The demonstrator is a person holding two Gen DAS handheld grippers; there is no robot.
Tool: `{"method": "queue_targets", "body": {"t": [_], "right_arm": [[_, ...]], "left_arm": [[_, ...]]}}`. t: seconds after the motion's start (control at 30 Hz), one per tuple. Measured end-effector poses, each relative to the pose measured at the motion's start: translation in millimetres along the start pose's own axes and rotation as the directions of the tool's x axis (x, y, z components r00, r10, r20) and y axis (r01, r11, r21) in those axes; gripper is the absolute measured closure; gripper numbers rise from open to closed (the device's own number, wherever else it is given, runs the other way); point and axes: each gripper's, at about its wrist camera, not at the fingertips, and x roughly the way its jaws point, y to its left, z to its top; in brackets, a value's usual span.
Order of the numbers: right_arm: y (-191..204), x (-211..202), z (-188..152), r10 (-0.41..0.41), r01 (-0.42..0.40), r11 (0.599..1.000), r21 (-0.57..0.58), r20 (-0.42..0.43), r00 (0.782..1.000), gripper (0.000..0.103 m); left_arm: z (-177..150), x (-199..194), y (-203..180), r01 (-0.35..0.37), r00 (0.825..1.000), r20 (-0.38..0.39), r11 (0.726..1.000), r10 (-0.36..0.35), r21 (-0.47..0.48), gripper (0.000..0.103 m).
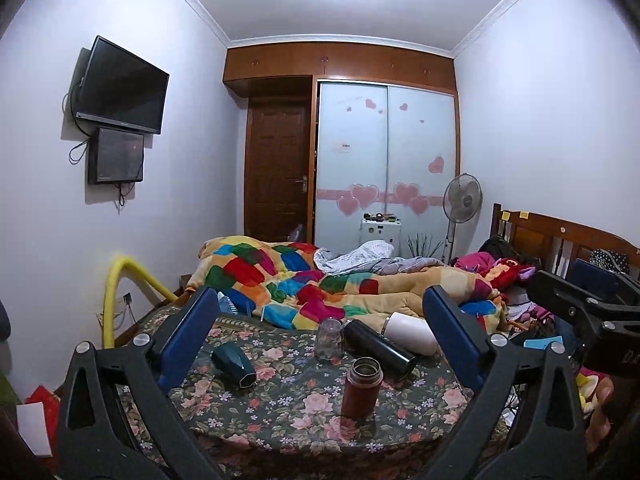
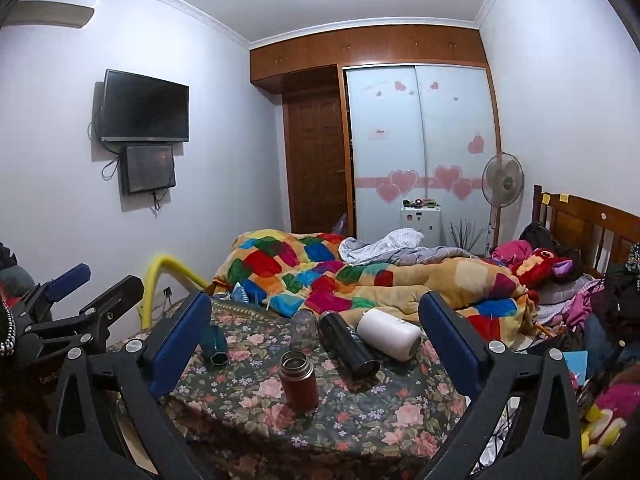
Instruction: Flip cup upright
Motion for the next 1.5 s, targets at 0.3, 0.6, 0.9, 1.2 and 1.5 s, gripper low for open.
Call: {"method": "queue_targets", "body": {"t": [0.3,0.6,0.9,1.2,1.5], "right_arm": [[4.3,-8.3,-3.1,0.005,-0.004,1.000,-0.011,0.004,1.000,0.000],[6.0,-12.9,-3.0,0.003,-0.003,1.000,-0.010,-0.001,1.000,0.000],[4.1,-10.3,-0.9,0.004,-0.004,1.000,-0.006,-0.008,1.000,0.000],[2.3,-8.7,-2.0,0.002,-0.002,1.000,-0.006,-0.013,1.000,0.000],[2.3,-8.5,-1.4,0.002,-0.002,1.000,-0.005,-0.013,1.000,0.000]], "left_arm": [[-0.3,-6.6,-1.5,-0.009,1.000,0.003,1.000,0.009,0.012,0.000],[1.8,-8.9,-4.8,-0.005,1.000,0.001,1.000,0.005,0.020,0.000],[1.2,-7.6,-5.0,-0.003,1.000,-0.001,1.000,0.003,0.018,0.000],[0.6,-5.3,-5.6,-0.001,1.000,-0.003,1.000,0.001,0.018,0.000],[-1.0,-4.1,-5.1,-0.002,1.000,-0.005,1.000,0.002,0.015,0.000]]}}
